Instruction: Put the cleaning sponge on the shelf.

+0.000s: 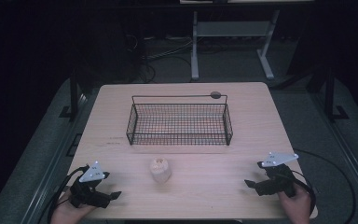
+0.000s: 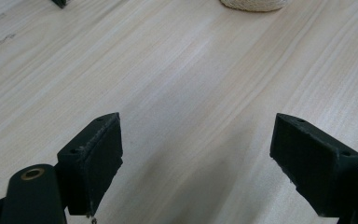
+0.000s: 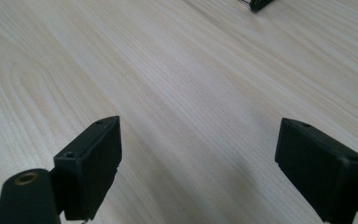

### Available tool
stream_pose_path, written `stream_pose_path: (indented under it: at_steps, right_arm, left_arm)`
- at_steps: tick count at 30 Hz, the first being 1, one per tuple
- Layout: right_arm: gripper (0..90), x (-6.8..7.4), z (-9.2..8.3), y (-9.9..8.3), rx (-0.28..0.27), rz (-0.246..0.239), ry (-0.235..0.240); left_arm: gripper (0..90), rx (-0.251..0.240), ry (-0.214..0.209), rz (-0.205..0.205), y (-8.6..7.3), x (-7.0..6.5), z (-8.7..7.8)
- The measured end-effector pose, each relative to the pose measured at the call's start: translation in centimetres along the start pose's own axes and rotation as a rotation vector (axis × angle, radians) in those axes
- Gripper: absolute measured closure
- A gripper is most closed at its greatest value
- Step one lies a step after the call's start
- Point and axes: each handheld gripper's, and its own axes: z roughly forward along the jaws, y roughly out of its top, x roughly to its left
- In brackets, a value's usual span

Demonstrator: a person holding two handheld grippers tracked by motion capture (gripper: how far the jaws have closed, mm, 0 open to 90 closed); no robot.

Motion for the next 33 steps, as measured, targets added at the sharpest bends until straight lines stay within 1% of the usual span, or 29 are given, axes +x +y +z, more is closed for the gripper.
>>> stream_pose_path:
  at_steps: [6, 8, 19, 23, 26, 33]
  right_arm:
    - [14.2, 0.1, -0.1, -0.1, -0.001, -0.002, 0.001]
    - [14.2, 0.1, -0.1, -0.1, -0.002, -0.001, 0.001]
    - [14.2, 0.3, 0.1, 0.0, 0.0, -0.008, 0.007]
    - [14.2, 0.3, 0.1, 0.0, -0.001, -0.005, 0.009]
    - [14.2, 0.3, 0.2, 0.1, 0.0, -0.015, 0.012]
    - [14.2, 0.4, 0.2, 0.1, -0.001, -0.014, 0.014]
  left_arm:
    - [16.1, -0.008, -0.009, 0.001, 0.1, 0.0, -0.1]
    - [16.1, -0.004, -0.011, 0.002, 0.1, 0.0, 0.0]
    - [16.1, -0.003, -0.028, 0.03, 0.8, -0.7, 0.3]
    - [16.1, 0.005, -0.033, 0.039, 1.0, -0.9, 0.4]
    - [16.1, 0.005, -0.036, 0.034, 1.0, -0.9, 0.4]
    - [16.4, 0.006, -0.038, 0.037, 1.2, -1.0, 0.6]
